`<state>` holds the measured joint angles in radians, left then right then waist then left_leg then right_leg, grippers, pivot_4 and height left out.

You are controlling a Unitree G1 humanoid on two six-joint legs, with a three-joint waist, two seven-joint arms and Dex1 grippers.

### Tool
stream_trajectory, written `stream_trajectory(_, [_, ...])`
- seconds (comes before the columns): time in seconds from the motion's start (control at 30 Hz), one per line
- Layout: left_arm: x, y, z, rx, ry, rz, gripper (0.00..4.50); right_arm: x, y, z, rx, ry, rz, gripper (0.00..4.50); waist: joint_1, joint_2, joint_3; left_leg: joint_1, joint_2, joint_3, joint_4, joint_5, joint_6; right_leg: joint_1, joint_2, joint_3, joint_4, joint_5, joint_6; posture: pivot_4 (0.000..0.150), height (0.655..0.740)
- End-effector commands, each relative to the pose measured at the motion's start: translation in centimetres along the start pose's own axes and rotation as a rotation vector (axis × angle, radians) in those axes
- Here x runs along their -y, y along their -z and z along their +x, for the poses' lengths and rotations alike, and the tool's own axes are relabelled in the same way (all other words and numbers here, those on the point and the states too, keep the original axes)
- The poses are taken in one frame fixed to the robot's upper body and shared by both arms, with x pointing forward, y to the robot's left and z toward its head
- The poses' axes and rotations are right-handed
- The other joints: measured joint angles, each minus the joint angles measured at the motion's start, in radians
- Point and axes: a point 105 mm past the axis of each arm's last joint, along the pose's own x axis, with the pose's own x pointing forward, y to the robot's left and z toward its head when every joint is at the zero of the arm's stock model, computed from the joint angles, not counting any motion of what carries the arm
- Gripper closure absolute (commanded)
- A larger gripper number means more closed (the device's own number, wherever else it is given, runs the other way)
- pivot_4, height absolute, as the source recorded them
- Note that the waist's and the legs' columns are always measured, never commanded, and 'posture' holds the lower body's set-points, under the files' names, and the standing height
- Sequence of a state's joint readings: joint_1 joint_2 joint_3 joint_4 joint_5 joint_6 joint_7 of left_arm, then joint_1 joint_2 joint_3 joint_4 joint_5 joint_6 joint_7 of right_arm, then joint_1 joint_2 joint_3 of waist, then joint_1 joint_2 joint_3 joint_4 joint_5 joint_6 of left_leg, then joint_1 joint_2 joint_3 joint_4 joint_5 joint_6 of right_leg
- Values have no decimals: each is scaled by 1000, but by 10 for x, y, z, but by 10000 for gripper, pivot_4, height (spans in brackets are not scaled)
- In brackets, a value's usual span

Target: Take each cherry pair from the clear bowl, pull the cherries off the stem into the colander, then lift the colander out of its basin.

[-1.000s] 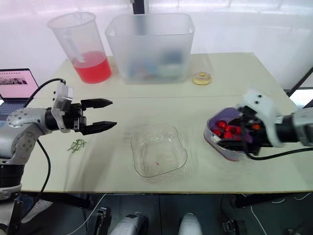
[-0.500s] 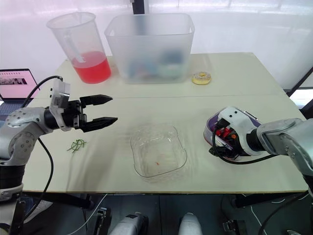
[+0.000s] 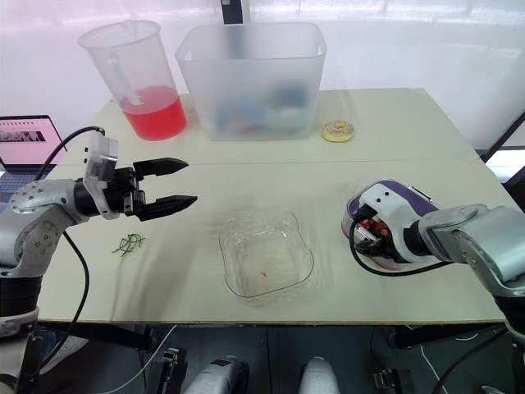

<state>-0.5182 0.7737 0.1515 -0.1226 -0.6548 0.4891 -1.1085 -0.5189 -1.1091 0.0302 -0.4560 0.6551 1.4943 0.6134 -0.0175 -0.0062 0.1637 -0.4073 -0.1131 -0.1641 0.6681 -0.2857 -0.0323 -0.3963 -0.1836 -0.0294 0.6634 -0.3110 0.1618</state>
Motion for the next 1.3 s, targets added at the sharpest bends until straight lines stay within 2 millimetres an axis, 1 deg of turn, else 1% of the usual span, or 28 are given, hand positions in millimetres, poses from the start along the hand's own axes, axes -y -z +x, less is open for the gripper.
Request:
stream_trajectory(0.03, [1, -14, -1, 21, -5, 68, 0, 4, -12, -9, 45, 43, -40, 35856, 0, 0, 0, 0, 0, 0, 0, 0, 0, 0, 0, 0, 0, 0, 0, 1500, 7400])
stream_trajectory(0.07, [1, -13, -1, 21, -6, 67, 0, 4, -12, -9, 44, 47, -48, 40512, 0, 0, 0, 0, 0, 0, 0, 0, 0, 0, 0, 0, 0, 0, 0, 1500, 7400])
stream_trajectory(0.1, [1, -13, -1, 21, -7, 66, 0, 3, -13, -10, 44, 48, -54, 42931, 0, 0, 0, 0, 0, 0, 0, 0, 0, 0, 0, 0, 0, 0, 0, 1500, 7400])
stream_trajectory(0.27, [2, -13, -1, 19, -8, 63, 0, 0, -15, -15, 32, 46, -106, 42931, 0, 0, 0, 0, 0, 0, 0, 0, 0, 0, 0, 0, 0, 0, 0, 1500, 7400])
stream_trajectory(0.5, [3, -11, 3, 10, 5, 63, 0, 3, -21, -26, 41, 63, -122, 42931, -1, 0, 0, 0, 0, 0, 0, 0, 0, 0, 0, 0, 0, 0, 0, 1500, 7400])
stream_trajectory(0.6, [6, -7, 6, -6, 31, 62, 0, 1, -19, -29, 31, 66, -164, 42931, 0, 0, 0, 0, 0, 0, 0, 0, 0, 0, 0, 0, 0, 0, 0, 1500, 7400])
stream_trajectory(0.7, [8, -7, 8, -7, 48, 57, 0, -2, -21, -33, 45, 66, -155, 42931, 0, 0, 0, 0, 0, 0, 0, 0, 0, 0, 0, 0, 0, 0, 0, 1500, 7400])
stream_trajectory(1.03, [4, -6, 17, 0, 77, 66, 0, -5, -22, -45, 48, 98, -191, 42931, 0, 0, 0, 0, 0, 0, 0, 0, 0, -1, 0, 0, 0, 0, 0, 1500, 7400])
stream_trajectory(1.2, [3, -6, 20, 4, 89, 72, 0, -5, -26, -58, 60, 120, -197, 42931, 1, 0, 0, 0, 0, 0, 0, 0, 0, 0, 0, 0, 0, 0, 0, 1500, 7400])
stream_trajectory(1.3, [2, -6, 21, 3, 94, 78, 0, -7, -33, -70, 76, 125, -198, 42931, 0, 0, 0, 0, 0, 0, 0, 0, 0, -1, 0, 0, 0, 0, 0, 1500, 7400])
